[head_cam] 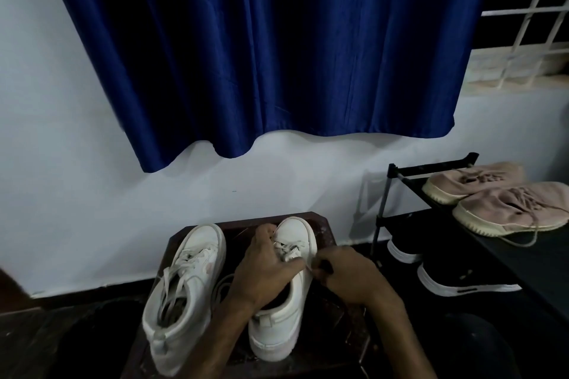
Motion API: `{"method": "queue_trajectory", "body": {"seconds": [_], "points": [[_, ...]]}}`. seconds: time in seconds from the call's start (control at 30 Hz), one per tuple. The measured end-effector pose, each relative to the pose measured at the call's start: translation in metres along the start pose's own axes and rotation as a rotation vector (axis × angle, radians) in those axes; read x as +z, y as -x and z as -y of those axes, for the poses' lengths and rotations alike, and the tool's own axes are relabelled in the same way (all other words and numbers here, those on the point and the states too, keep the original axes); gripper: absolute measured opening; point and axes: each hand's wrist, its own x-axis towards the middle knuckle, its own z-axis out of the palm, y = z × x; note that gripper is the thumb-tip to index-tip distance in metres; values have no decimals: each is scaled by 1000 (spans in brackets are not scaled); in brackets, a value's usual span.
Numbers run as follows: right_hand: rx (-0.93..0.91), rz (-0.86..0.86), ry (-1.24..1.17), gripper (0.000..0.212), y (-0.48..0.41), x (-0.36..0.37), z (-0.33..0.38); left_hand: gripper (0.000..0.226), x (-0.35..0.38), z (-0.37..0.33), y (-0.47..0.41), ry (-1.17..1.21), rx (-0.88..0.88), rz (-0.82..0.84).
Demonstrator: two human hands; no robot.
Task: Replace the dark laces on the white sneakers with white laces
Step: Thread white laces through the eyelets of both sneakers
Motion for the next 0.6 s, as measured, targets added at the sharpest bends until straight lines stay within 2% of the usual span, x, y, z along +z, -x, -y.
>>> {"method": "queue_trajectory", "body": {"seconds": [0.07, 0.1, 0.23, 0.4, 0.5, 0.6], "points": [[35, 127, 6, 16, 4, -8, -8, 72, 0, 1, 0, -13, -4, 1], [31, 122, -1, 20, 3, -9, -9, 72, 0, 2, 0, -19, -9, -1], [-64, -134, -161, 9, -7, 0, 3, 79, 0, 2, -1, -27, -17, -8], [-74, -250, -118, 8, -9, 11, 17, 78, 0, 0, 1, -22, -30, -10], [68, -115, -162, 10, -10, 10, 15, 78, -2, -4, 4, -57, -50, 3], [177, 25, -498, 18, -12, 11, 14, 72, -2, -4, 4, -61, -37, -20]]}}
